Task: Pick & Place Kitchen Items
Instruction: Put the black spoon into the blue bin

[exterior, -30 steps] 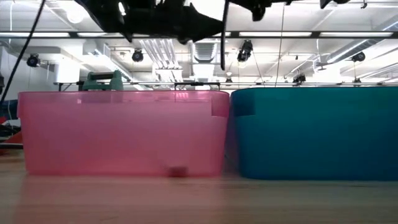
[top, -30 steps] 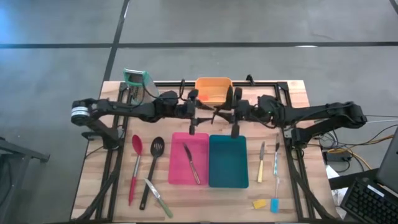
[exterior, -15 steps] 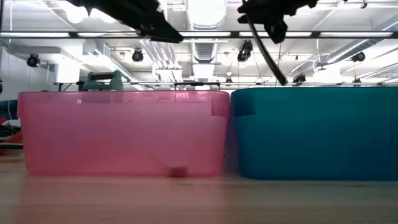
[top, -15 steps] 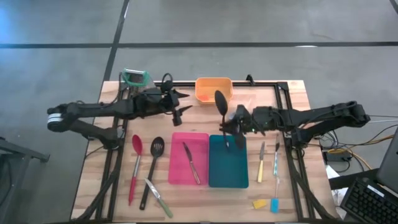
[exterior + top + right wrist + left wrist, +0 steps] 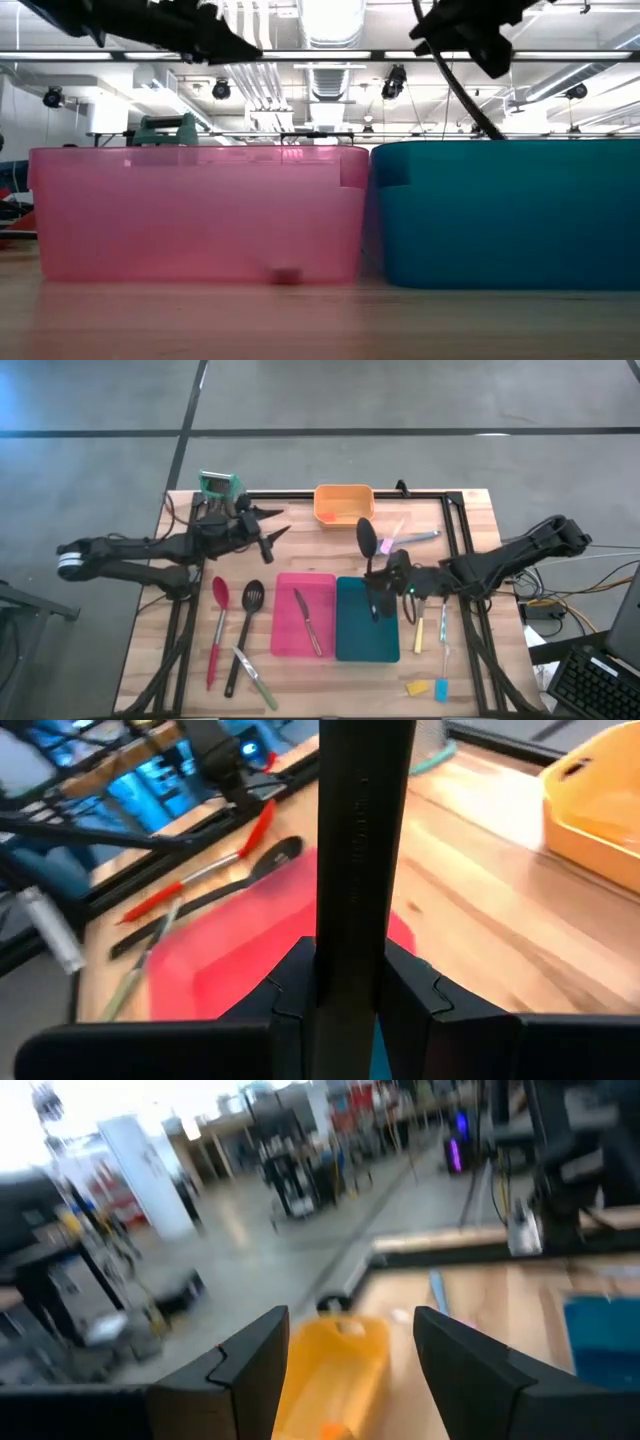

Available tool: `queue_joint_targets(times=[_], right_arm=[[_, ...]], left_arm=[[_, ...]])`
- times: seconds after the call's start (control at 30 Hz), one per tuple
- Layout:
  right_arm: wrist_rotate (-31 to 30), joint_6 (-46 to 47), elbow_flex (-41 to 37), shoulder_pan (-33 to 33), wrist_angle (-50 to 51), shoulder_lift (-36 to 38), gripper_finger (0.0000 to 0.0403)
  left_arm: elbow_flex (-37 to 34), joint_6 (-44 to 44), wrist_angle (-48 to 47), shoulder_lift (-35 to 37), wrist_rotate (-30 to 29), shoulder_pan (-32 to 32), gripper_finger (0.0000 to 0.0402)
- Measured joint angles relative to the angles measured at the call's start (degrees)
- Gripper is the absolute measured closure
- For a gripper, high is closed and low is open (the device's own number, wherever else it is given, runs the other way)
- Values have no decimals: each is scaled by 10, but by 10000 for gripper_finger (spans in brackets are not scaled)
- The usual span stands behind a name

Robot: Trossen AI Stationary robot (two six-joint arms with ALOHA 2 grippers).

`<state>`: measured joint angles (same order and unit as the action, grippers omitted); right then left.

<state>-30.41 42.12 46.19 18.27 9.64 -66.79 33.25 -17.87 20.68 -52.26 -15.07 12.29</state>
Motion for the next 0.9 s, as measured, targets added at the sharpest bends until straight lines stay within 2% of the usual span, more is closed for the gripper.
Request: queue_joint_targets(times=[0.07, 0.17, 0.4, 0.57, 0.77, 0.9], right_arm=[[-30, 16, -6, 9, 2, -15, 341], [-43, 47, -6, 11, -3, -54, 341], [-25, 139, -1, 13, 6, -135, 341], [-6, 160, 32, 21, 18, -161, 341], [16, 201, 122, 19, 214, -197, 341], [51, 193, 186, 20, 262, -241, 341]], left_arm=[[-9, -13, 25, 11, 0, 0, 181], [-16, -23, 23, 26, 0, 0, 181], [-17, -62, 18, 34, 1, 0, 181], [-17, -79, 18, 34, 1, 0, 181], [-17, -79, 10, 34, 1, 1, 181], [-17, -77, 11, 34, 1, 1, 181]])
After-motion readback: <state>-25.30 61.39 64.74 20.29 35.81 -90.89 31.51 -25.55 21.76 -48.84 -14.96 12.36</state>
